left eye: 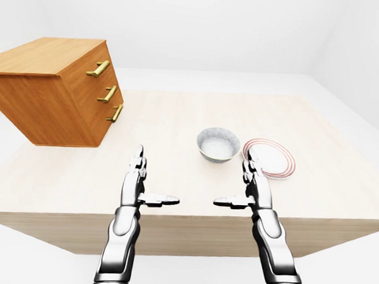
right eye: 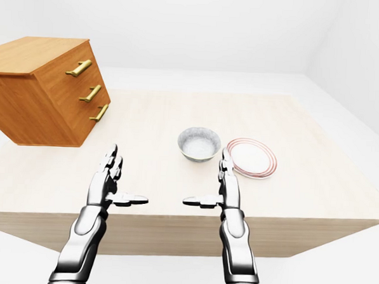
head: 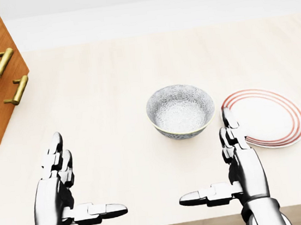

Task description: Put the bowl on top of the cabinet.

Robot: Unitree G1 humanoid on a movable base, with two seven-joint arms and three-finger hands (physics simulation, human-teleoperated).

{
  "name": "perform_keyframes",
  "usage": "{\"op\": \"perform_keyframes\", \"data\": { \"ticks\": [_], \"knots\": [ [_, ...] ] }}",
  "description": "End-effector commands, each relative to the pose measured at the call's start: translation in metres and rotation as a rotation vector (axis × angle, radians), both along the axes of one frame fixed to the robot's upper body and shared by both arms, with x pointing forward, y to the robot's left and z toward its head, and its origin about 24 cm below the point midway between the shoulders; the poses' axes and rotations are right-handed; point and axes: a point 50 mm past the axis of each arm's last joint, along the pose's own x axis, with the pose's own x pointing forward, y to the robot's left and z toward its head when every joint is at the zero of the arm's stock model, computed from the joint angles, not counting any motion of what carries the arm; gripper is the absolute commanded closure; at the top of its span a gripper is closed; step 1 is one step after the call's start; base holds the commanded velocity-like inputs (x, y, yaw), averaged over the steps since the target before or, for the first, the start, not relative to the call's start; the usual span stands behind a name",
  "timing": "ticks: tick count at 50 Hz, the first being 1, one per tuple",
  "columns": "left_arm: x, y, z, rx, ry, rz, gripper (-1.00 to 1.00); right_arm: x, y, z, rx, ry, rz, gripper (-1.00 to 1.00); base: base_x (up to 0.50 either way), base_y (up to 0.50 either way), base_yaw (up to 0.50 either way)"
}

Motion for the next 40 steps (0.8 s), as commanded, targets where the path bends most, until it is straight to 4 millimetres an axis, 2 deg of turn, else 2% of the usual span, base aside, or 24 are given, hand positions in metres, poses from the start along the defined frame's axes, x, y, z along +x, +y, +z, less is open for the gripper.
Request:
{"op": "perform_keyframes", "data": {
  "ticks": [1, 12, 17, 19, 20, 22, 23, 25, 26, 28, 33, 37, 40],
  "knots": [
    [-0.001, 0.006, 0.003, -0.012, -0.007, -0.007, -1.00, 0.000, -0.007, 0.000, -0.012, 0.004, -0.002, -1.00, 0.00, 0.00, 0.00],
    [-0.002, 0.008, 0.007, -0.007, -0.019, 0.000, -1.00, -0.002, -0.009, 0.005, -0.023, -0.006, -0.011, -1.00, 0.00, 0.00, 0.00],
    [-0.003, 0.023, 0.032, 0.055, -0.101, 0.070, -1.00, -0.007, -0.020, 0.040, -0.044, -0.118, -0.065, -1.00, 0.00, 0.00, 0.00],
    [-0.007, 0.030, 0.055, 0.044, -0.183, 0.096, -1.00, -0.012, -0.027, 0.064, -0.036, -0.224, -0.098, -1.00, 0.00, 0.00, 0.00],
    [-0.010, 0.034, 0.071, 0.036, -0.250, 0.107, -1.00, -0.017, -0.029, 0.084, -0.055, -0.308, -0.108, -1.00, 0.00, 0.00, 0.00],
    [-0.016, 0.038, 0.089, 0.035, -0.332, 0.122, -1.00, -0.026, -0.034, 0.113, -0.085, -0.442, -0.133, -1.00, 0.00, 0.00, 0.00],
    [-0.019, 0.038, 0.094, 0.039, -0.355, 0.124, -1.00, -0.030, -0.035, 0.122, -0.096, -0.480, -0.139, -1.00, 0.00, 0.00, 0.00],
    [-0.027, 0.041, 0.110, 0.046, -0.426, 0.136, -1.00, -0.045, -0.040, 0.148, -0.113, -0.607, -0.157, -1.00, 0.00, 0.00, 0.00],
    [-0.033, 0.045, 0.121, 0.049, -0.481, 0.156, -1.00, -0.060, -0.046, 0.167, -0.138, -0.706, -0.185, -1.00, 0.00, 0.00, 0.00],
    [-0.041, 0.048, 0.133, 0.090, -0.533, 0.169, -1.00, -0.076, -0.052, 0.184, -0.171, -0.797, -0.218, -1.00, 0.00, 0.00, 0.00],
    [-0.059, 0.064, 0.160, 0.046, -0.682, 0.247, -1.00, -0.103, -0.060, 0.211, -0.221, -0.969, -0.258, -1.00, 0.00, 0.00, 0.00],
    [-0.065, 0.085, 0.166, 0.009, -0.717, 0.395, -1.00, -0.118, -0.068, 0.219, -0.231, -1.026, -0.299, -1.00, 0.00, 0.00, 0.00],
    [-0.068, 0.095, 0.167, -0.024, -0.725, 0.462, -1.00, -0.120, -0.073, 0.218, -0.227, -1.021, -0.323, -1.00, 0.00, 0.00, 0.00]
  ]
}}
